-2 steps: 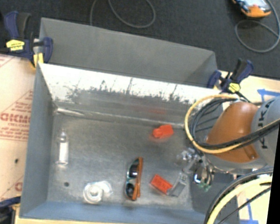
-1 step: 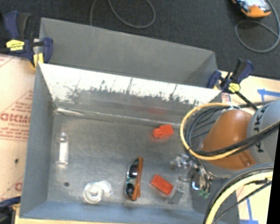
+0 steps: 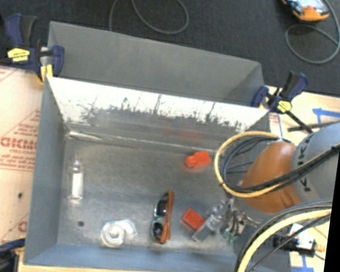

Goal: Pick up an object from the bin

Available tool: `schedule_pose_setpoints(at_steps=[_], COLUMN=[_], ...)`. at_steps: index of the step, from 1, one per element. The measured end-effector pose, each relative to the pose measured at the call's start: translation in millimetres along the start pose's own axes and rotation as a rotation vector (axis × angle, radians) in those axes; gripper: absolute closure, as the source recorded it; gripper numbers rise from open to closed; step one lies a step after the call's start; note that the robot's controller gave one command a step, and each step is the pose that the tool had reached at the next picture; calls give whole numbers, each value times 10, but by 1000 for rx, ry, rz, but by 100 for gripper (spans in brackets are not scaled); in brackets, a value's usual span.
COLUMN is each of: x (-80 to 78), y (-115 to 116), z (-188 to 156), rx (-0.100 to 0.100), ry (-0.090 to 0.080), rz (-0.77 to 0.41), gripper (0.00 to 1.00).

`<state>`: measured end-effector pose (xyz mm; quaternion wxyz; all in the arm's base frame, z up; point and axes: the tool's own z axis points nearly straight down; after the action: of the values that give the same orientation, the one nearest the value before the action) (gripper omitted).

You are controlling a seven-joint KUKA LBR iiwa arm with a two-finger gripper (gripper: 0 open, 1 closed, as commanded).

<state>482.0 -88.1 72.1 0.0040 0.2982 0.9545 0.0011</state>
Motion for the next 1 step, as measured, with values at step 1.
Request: schedule_pose_setpoints(at_steps=[1], x=[14], y=[-4], z=[14], rx=[0], ry=[0], rz=[0], gripper=[100])
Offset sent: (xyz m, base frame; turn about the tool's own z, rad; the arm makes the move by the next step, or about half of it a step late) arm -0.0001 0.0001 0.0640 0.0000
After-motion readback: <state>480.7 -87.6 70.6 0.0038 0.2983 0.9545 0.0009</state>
